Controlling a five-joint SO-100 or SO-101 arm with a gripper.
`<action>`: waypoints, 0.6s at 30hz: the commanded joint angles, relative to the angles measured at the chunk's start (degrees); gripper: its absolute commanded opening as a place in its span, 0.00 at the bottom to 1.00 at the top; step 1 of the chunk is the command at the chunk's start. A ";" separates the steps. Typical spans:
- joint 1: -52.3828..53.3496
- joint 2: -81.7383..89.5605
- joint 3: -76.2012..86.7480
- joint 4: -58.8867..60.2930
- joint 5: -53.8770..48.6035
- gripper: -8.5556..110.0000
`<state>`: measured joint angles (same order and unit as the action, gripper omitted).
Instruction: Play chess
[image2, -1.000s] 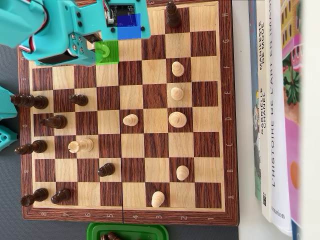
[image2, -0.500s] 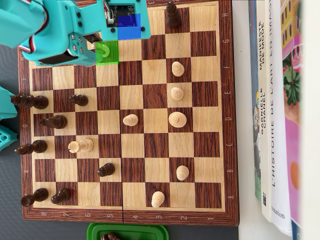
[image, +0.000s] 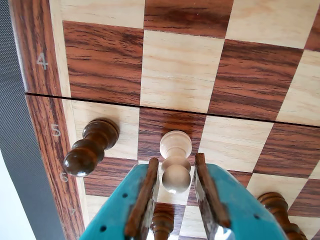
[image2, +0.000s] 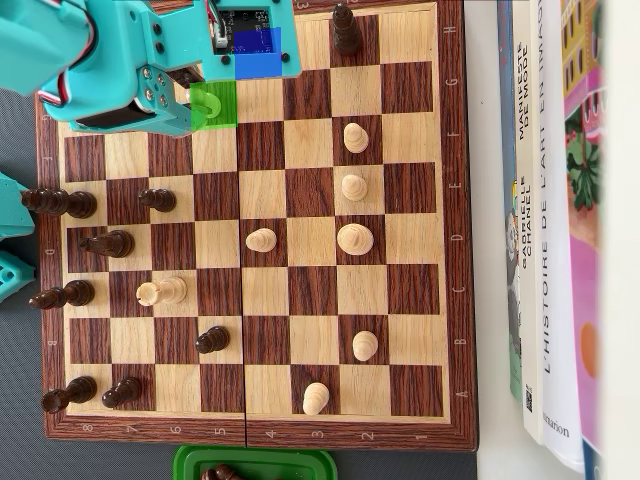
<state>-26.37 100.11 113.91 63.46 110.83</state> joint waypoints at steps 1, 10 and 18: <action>0.09 1.85 -0.44 -0.70 0.44 0.18; 0.62 3.25 -1.14 -0.70 0.18 0.21; 0.79 10.90 -0.44 -0.18 0.18 0.21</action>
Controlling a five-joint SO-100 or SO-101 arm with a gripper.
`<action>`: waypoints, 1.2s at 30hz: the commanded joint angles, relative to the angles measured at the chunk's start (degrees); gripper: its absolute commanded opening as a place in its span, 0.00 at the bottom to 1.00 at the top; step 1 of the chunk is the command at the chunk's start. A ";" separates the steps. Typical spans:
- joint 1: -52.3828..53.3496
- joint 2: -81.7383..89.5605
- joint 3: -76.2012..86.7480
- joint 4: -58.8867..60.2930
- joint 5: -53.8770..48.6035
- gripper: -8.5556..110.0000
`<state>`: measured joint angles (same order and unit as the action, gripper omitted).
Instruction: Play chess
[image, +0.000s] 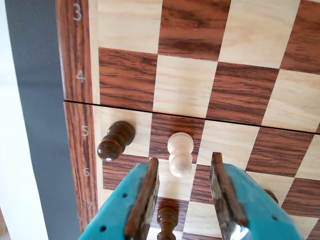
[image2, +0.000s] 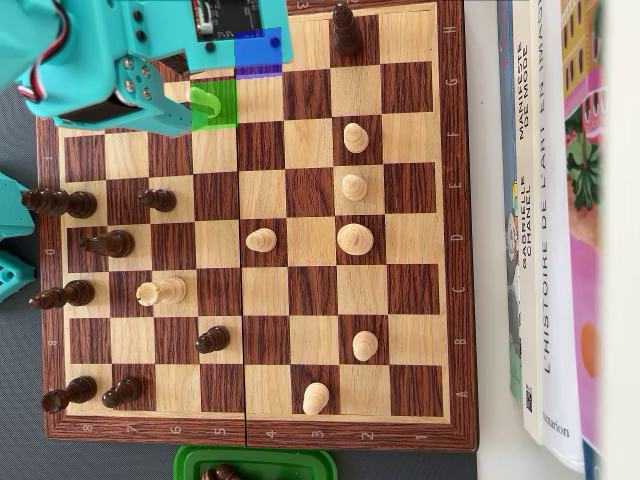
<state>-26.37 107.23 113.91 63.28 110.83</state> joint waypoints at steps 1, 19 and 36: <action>0.79 4.57 -0.44 0.09 0.18 0.21; 9.05 26.02 7.38 0.26 -5.71 0.21; 23.03 38.50 11.43 -0.44 -19.25 0.21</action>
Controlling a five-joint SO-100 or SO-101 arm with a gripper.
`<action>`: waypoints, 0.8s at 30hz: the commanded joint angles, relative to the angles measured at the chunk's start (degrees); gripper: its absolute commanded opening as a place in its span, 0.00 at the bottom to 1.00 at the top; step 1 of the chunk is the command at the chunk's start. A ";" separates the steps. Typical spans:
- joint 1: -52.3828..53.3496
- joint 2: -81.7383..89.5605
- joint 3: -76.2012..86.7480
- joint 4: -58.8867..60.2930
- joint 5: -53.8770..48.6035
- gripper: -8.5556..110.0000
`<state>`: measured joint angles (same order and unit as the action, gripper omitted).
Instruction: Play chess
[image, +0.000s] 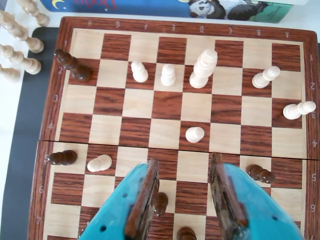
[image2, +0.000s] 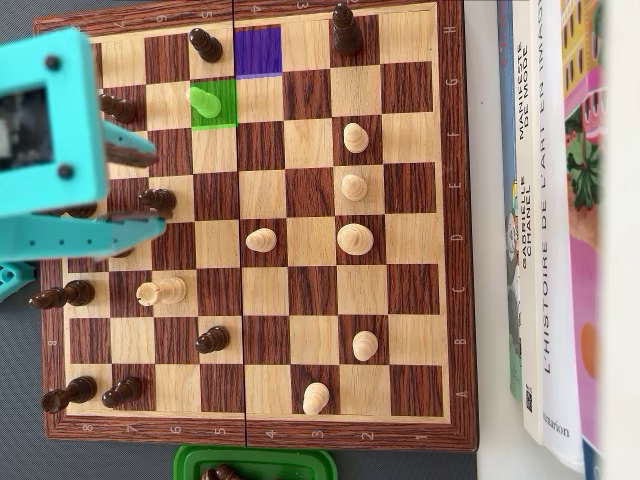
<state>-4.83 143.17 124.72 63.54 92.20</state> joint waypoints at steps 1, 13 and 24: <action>1.85 3.69 1.85 -0.70 -0.62 0.21; 6.15 16.61 14.85 -0.79 -0.62 0.21; 8.79 27.69 27.33 -4.48 -0.62 0.21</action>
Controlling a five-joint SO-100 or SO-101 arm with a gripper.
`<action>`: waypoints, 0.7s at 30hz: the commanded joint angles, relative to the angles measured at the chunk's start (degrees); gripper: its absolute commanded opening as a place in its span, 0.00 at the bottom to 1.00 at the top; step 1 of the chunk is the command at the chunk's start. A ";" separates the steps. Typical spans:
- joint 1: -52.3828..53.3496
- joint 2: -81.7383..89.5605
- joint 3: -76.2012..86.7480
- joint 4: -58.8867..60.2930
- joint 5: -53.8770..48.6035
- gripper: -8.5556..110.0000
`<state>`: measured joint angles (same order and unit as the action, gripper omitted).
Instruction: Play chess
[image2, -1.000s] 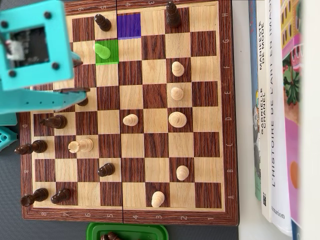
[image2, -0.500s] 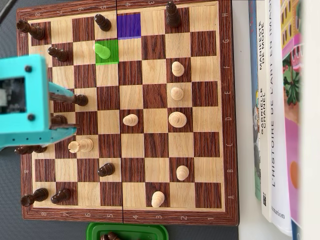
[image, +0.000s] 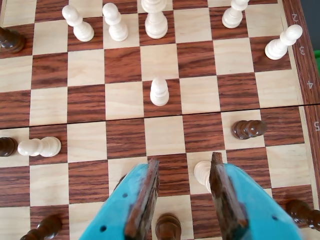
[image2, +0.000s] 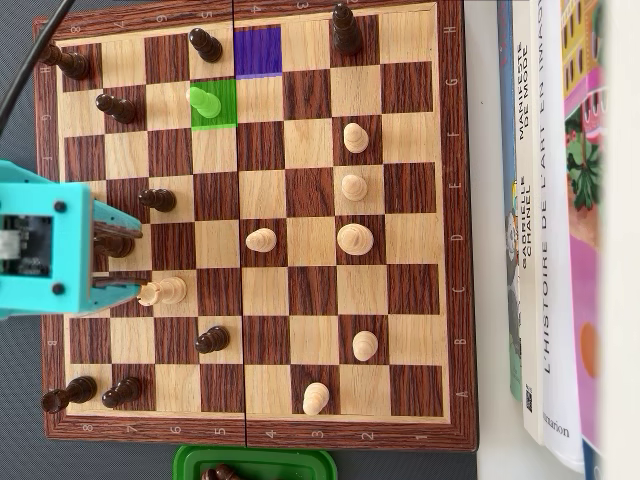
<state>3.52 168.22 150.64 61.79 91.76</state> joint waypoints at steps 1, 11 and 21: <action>0.44 3.69 2.72 -4.04 -0.18 0.21; 0.18 11.07 11.34 -15.38 -0.26 0.21; 0.18 16.35 17.58 -26.63 -1.49 0.21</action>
<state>3.52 183.25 168.40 38.23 91.49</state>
